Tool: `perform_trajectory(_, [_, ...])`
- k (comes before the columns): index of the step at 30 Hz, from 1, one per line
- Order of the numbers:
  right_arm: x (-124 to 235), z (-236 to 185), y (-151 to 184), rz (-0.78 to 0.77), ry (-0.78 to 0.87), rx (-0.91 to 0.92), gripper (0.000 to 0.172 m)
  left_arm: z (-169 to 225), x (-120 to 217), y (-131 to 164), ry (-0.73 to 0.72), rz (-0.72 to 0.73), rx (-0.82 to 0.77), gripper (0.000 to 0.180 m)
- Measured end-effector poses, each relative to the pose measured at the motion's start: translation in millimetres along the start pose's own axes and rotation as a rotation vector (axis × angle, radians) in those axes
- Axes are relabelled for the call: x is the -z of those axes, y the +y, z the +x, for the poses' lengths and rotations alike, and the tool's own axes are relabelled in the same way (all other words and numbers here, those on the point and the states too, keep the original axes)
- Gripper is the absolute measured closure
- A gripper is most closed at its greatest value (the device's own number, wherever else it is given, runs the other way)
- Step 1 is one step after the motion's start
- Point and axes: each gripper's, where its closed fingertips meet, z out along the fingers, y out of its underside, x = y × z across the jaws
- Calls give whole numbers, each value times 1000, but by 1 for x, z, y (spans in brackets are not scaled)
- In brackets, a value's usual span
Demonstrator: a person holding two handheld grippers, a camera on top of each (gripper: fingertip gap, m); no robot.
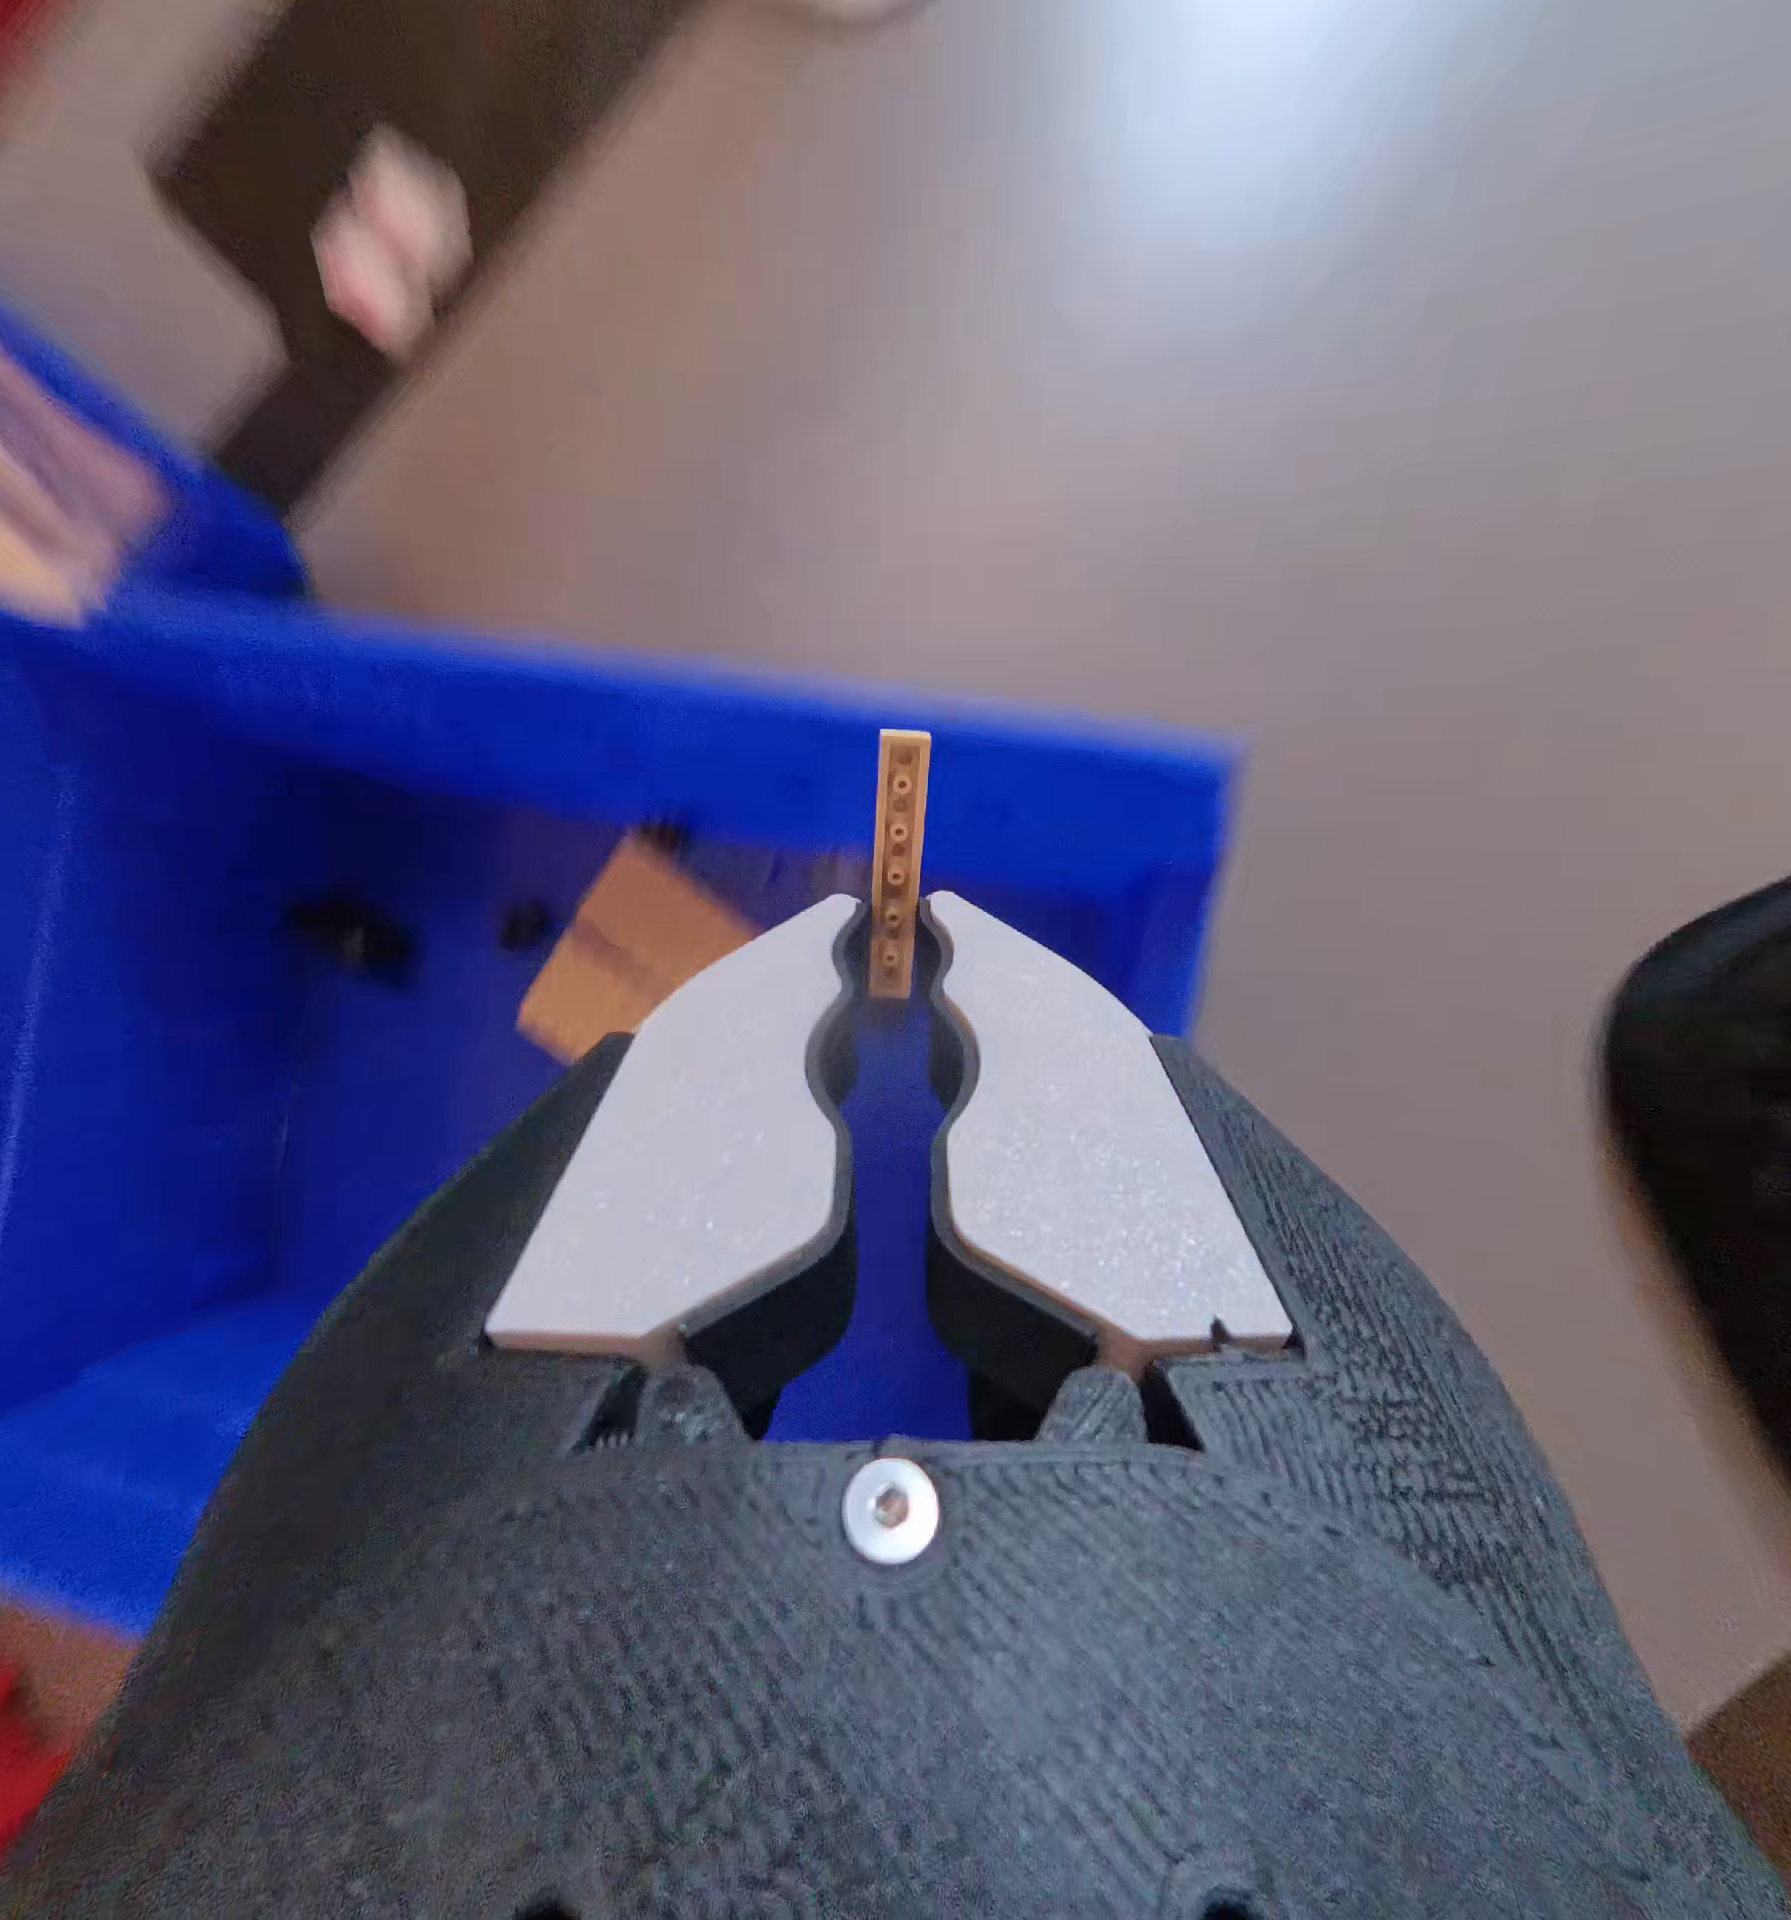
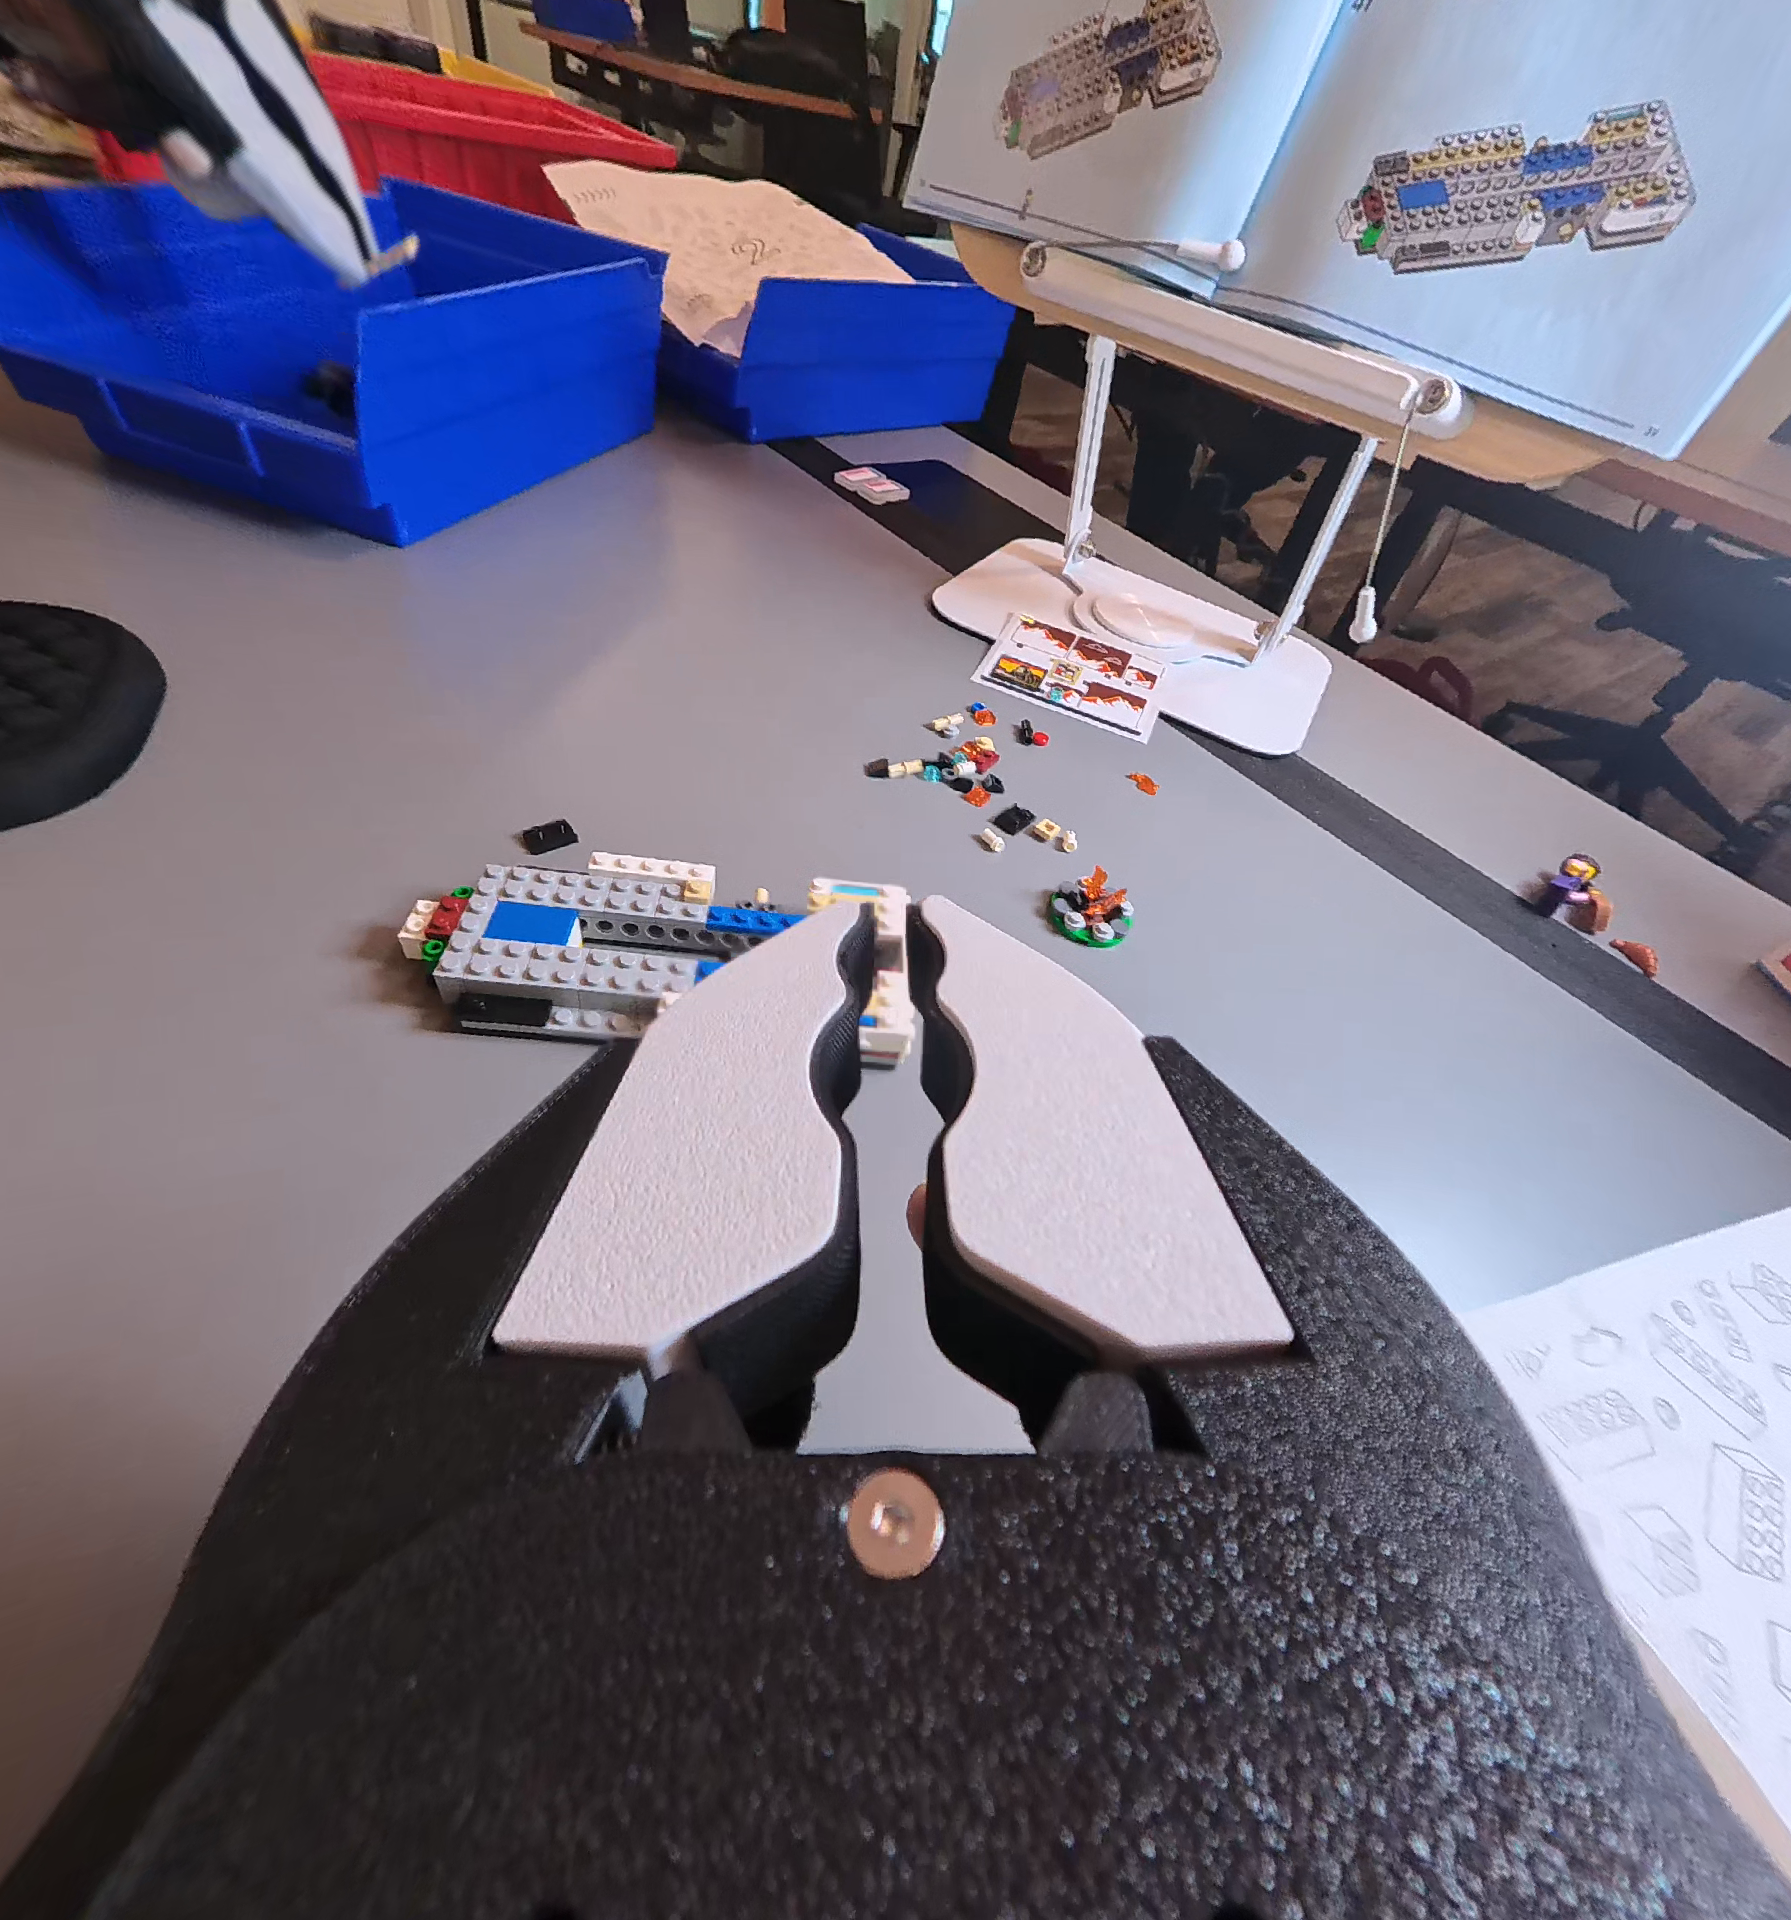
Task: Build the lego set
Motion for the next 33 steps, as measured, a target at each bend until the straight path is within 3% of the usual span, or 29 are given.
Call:
perform_trajectory(3, [-10, -18, -14, 62, -93, -12, 165, 87, 31, -87, 136, 444, -124, 172])
perform_trajectory(6, [-21, -45, -36, 137, -238, -44, 160, 175, 30, -141, 302, 734, -190, 172])
perform_trajectory(9, [-26, -71, -64, 206, -384, -87, 150, 247, 8, -171, 514, 855, -179, 173])
perform_trajectory(12, [-24, -85, -86, 257, -465, -76, 147, 290, -12, -188, 607, 883, -211, 173])
perform_trajectory(20, [-25, -99, -84, 261, -555, -65, 151, 316, -26, -192, 697, 850, -187, 173])
perform_trajectory(25, [-30, -110, -73, 232, -600, -52, 163, 322, -34, -186, 714, 829, -196, 173])
perform_trajectory(33, [-31, -110, -70, 182, -614, -9, 164, 321, -36, -184, 721, 836, -177, 170])
